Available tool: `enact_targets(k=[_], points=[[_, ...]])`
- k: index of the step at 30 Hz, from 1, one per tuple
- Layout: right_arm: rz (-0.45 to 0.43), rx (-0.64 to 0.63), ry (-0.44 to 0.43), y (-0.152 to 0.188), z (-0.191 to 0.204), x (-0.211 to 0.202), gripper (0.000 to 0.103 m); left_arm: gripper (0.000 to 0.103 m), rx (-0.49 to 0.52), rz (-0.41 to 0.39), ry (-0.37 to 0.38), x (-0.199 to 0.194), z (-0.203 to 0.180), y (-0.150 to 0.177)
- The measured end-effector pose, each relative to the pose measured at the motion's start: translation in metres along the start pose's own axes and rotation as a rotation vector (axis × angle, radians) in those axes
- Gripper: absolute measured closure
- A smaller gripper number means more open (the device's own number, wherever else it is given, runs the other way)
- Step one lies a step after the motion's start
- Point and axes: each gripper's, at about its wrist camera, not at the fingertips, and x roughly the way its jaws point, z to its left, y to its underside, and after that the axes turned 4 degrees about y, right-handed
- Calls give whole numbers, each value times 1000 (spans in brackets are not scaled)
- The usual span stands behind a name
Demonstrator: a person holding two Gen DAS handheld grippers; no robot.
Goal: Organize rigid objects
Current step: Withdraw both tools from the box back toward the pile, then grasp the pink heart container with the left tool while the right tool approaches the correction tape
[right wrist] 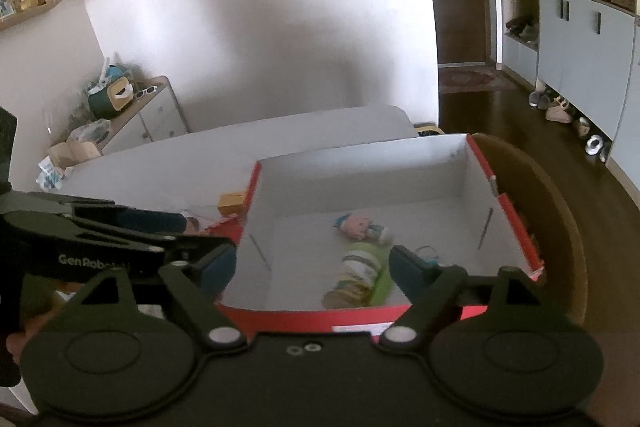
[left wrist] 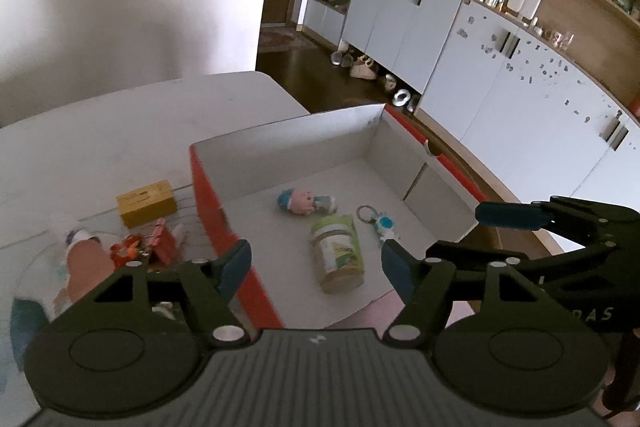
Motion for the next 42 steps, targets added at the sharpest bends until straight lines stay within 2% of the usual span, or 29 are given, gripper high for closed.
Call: enact_targets(k=[5, 9, 14, 19, 23, 30, 33, 38, 42], points=[[-34, 15, 10, 6, 29, -2, 6, 31, 21, -37, -13, -21, 22, 11], [-60, 9, 17, 13, 54, -2, 1, 20, 29, -80, -25, -40, 40, 16], [-71, 6, 5, 22, 84, 2, 1, 20, 31, -104, -34, -55, 65, 20], [-58, 11, 20, 33, 111, 10, 1, 20, 34, -151, -94, -68, 92, 29], [-39, 11, 17, 41, 128, 19, 1, 20, 13, -143, -103, -73, 114, 37], [22, -59, -2, 52, 157, 42, 1, 20, -18, -122, -126, -62, 149, 52], [55, -103, -10, 57, 166, 59, 1, 20, -11, -105, -141, -49, 159, 58], [109, -151, -23, 63, 172, 91, 2, 20, -70, -58, -141, -23, 175, 62], [139, -189, -24, 67, 179, 116, 3, 20, -89, -40, -171, -5, 184, 63]])
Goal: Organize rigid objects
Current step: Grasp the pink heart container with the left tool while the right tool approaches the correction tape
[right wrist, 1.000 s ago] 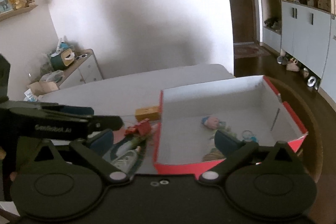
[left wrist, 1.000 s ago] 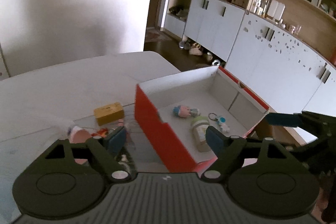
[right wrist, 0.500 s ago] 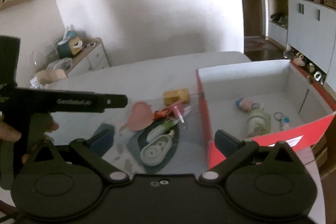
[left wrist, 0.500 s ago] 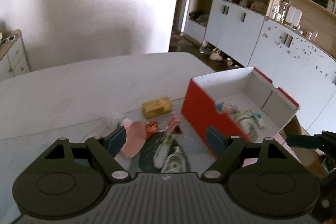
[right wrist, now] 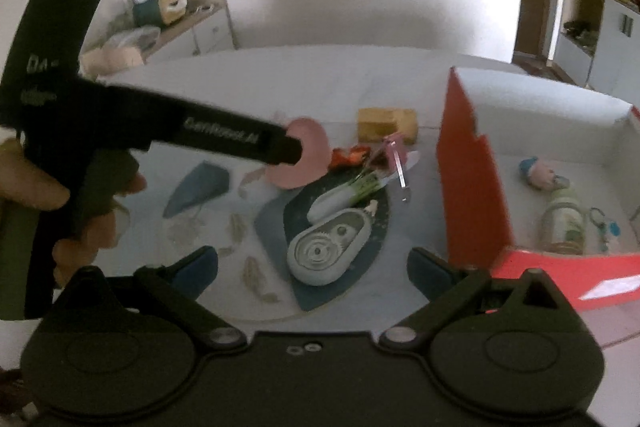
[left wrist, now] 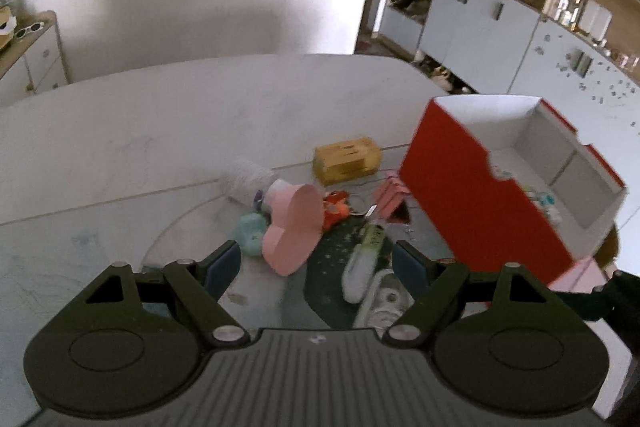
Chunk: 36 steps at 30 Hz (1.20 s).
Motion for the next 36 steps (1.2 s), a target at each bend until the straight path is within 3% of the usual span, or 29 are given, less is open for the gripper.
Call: enact_targets(k=[10, 16, 19, 30, 36], points=[[57, -41, -16, -3, -2, 43, 7, 20, 56, -27, -47, 35, 0, -3], [79, -38, -31, -3, -6, 59, 12, 21, 74, -31, -34, 51, 4, -10], [83, -35, -36, -3, -8, 63, 15, 32, 82, -20, -28, 59, 4, -11], [96, -30, -44, -3, -7, 71, 17, 45, 34, 18, -48, 77, 9, -16], [87, -60, 2, -4, -1, 79, 17, 56, 23, 27, -46, 79, 9, -18]])
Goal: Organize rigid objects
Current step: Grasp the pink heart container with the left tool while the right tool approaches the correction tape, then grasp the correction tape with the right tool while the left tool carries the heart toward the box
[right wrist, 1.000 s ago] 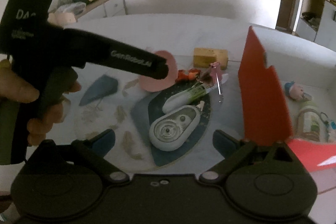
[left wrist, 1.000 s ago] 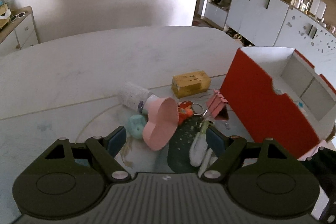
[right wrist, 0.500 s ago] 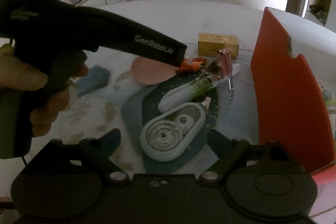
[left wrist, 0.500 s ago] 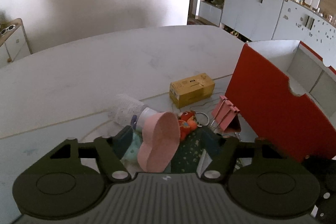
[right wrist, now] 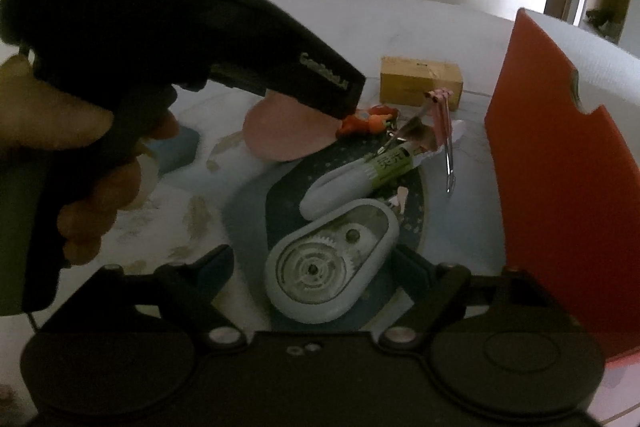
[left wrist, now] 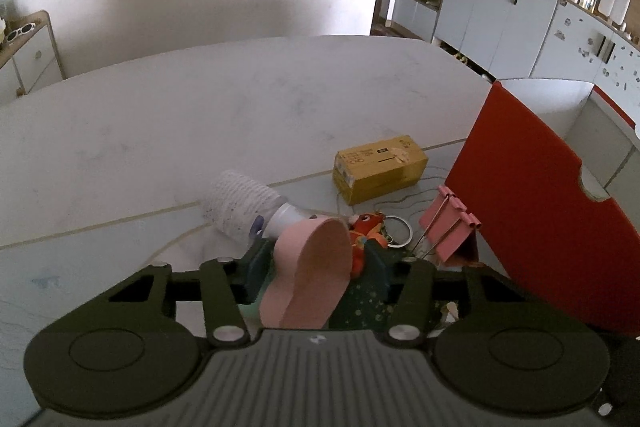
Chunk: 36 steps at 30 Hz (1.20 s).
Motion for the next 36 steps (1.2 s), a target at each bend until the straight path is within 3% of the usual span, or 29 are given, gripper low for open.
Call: enact_targets(k=[5, 10, 15, 27, 36], points=[[-9, -32, 57, -1, 4, 3, 20, 65, -6, 9, -13, 3, 1, 1], [-19, -18, 66, -3, 1, 0, 36, 74, -23, 14, -8, 3, 3, 0], [-19, -1, 70, 3, -3, -7, 36, 85, -39, 13, 1, 0, 6, 0], [-57, 64, 46, 10, -13, -46, 36, 89, -64, 7, 34, -23, 5, 8], [-120, 83, 33, 6, -11, -97, 36, 89, -91, -2, 84, -66, 2, 12]])
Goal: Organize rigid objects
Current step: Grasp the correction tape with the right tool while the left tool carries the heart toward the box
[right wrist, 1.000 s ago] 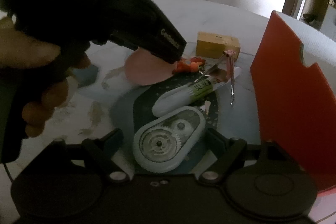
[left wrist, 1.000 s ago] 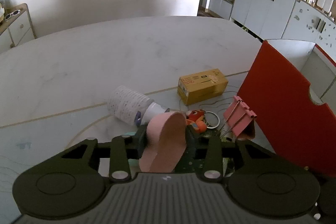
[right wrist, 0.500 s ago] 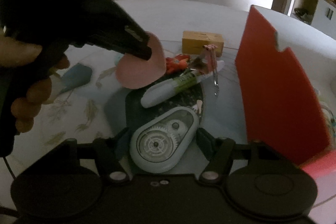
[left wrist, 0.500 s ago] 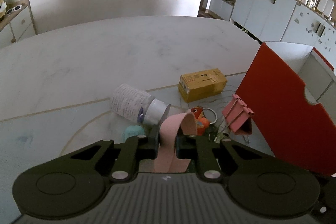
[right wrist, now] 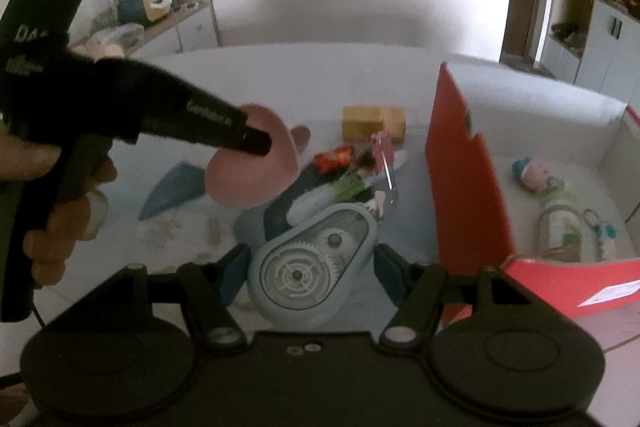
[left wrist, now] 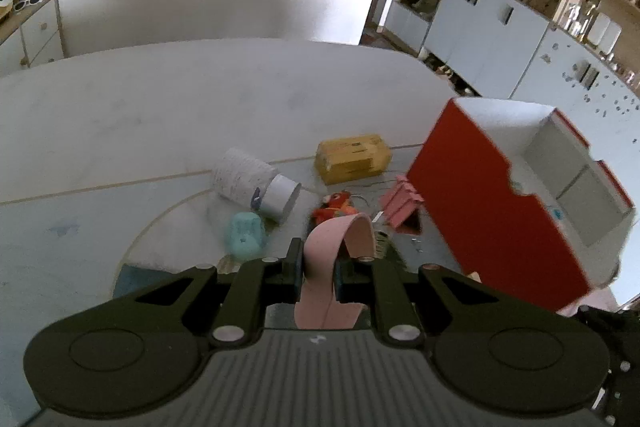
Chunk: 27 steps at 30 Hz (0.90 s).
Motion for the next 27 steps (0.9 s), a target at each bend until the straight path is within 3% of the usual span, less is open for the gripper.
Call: enact_targets(k=[15, 27], points=[[-108, 46, 70, -19, -12, -72, 36, 89, 55, -30, 100, -72, -37, -5], [-150, 32, 96, -29, -63, -89, 36, 89, 110, -66, 140, -86, -78, -21]])
